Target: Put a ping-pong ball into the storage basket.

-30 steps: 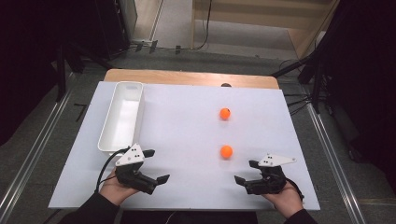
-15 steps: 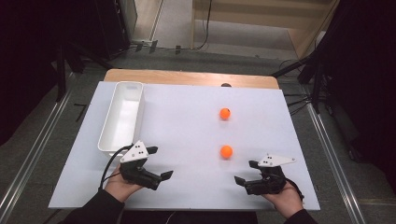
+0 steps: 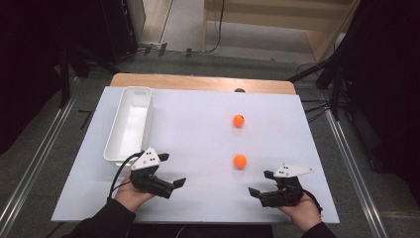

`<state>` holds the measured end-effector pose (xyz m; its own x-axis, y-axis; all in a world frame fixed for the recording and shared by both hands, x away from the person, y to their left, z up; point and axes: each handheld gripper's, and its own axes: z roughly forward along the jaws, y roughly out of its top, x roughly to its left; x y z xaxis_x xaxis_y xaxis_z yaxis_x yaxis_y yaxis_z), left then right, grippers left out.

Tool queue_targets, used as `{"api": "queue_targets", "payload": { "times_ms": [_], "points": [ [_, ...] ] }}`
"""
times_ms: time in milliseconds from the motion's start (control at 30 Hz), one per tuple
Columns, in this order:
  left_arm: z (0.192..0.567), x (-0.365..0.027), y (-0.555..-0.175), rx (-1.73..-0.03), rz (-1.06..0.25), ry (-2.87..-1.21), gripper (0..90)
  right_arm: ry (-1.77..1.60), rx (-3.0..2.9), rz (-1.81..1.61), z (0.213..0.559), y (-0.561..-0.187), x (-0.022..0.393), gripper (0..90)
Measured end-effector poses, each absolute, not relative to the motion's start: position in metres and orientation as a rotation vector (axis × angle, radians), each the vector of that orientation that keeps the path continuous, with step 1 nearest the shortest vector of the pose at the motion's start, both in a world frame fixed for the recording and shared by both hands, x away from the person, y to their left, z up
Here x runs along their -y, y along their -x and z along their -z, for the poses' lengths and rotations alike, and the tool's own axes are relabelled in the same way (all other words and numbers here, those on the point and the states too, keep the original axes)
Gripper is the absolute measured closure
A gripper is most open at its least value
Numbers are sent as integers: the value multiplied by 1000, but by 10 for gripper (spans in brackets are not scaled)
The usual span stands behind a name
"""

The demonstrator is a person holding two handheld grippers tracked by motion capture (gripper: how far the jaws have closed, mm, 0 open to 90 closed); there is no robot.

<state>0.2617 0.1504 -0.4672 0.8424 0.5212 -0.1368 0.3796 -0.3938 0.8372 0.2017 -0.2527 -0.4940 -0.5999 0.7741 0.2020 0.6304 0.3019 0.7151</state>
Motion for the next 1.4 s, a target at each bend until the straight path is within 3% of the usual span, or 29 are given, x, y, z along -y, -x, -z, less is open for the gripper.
{"api": "queue_targets", "payload": {
  "times_ms": [1400],
  "points": [
    [473,-130,-278,-653,-191,-2023,0,-1283,-2405,-1159,495,-201,250,123]
  ]
}}
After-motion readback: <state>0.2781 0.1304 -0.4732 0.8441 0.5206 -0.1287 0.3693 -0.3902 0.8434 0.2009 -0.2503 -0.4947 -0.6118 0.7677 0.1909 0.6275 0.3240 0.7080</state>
